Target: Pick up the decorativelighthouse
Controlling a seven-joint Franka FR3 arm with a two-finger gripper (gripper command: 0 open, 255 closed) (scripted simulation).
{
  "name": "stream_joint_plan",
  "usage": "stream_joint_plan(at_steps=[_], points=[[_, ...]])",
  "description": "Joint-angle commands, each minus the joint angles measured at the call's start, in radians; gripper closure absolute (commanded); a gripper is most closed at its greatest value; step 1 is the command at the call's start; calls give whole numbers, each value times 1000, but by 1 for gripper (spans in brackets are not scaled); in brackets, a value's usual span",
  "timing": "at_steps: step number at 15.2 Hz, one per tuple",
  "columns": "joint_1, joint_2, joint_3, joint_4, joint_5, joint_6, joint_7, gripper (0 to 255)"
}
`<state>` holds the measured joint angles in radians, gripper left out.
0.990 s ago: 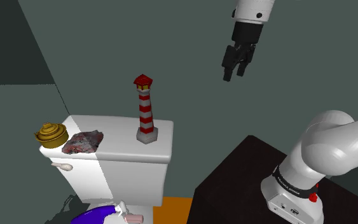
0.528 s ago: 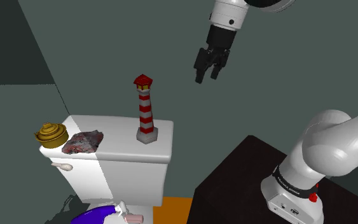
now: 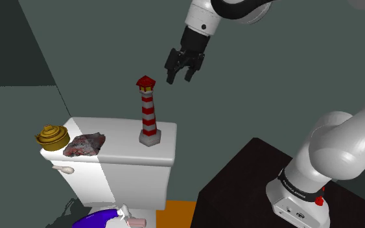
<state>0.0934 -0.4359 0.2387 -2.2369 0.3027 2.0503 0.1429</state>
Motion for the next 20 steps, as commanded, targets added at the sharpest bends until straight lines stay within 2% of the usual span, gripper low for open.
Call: stream_joint_plan(at_steps=[1, 7, 16, 17, 20], points=[[9, 52, 25, 26, 11, 69, 14, 0], [22, 197, 79, 133, 9, 214, 45, 0], [29, 217, 86, 50, 25, 315, 23, 0], [29, 215, 86, 47, 26, 315, 22, 255], [29, 214, 85, 47, 27, 315, 21, 255]])
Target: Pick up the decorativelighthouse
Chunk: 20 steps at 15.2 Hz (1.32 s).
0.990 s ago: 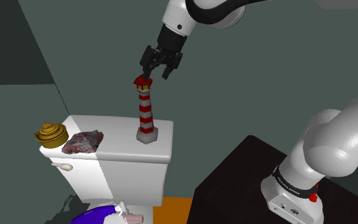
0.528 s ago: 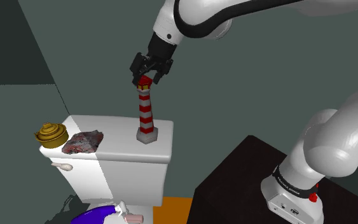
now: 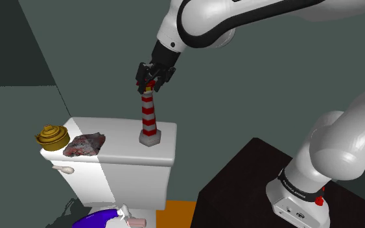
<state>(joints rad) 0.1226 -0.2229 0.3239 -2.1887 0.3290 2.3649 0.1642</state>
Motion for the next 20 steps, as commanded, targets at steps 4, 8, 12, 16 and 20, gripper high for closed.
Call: stream_joint_plan(at_steps=[4, 8, 12, 16, 20], points=[[0, 0, 0, -2, 0, 0, 0, 255], [-2, -2, -1, 23, -6, -26, 7, 255], [-6, -13, -5, 66, -14, -79, 19, 255], [-9, -19, -8, 113, -23, -132, 31, 255], [-12, -22, -11, 164, -31, -184, 43, 255]])
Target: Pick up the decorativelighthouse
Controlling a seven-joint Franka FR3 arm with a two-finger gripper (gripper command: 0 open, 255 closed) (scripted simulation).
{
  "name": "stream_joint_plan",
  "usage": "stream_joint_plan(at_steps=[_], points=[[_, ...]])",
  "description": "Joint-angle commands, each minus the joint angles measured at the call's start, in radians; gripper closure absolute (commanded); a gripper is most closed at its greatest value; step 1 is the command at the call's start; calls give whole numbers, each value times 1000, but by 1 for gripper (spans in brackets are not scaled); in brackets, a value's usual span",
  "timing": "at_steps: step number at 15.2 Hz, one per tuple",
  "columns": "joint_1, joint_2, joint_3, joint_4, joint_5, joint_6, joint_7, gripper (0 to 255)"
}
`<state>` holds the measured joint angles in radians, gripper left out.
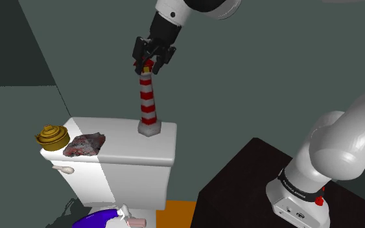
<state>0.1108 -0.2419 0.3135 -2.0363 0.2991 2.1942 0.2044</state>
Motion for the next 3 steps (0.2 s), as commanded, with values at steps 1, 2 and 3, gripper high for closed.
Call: stream_joint_plan(at_steps=[1, 2, 3], points=[[-1, -3, -2, 24, -4, -27, 6, 255], [-1, -3, -2, 26, -4, -29, 6, 255], [-1, -3, -2, 26, -4, -29, 6, 255]])
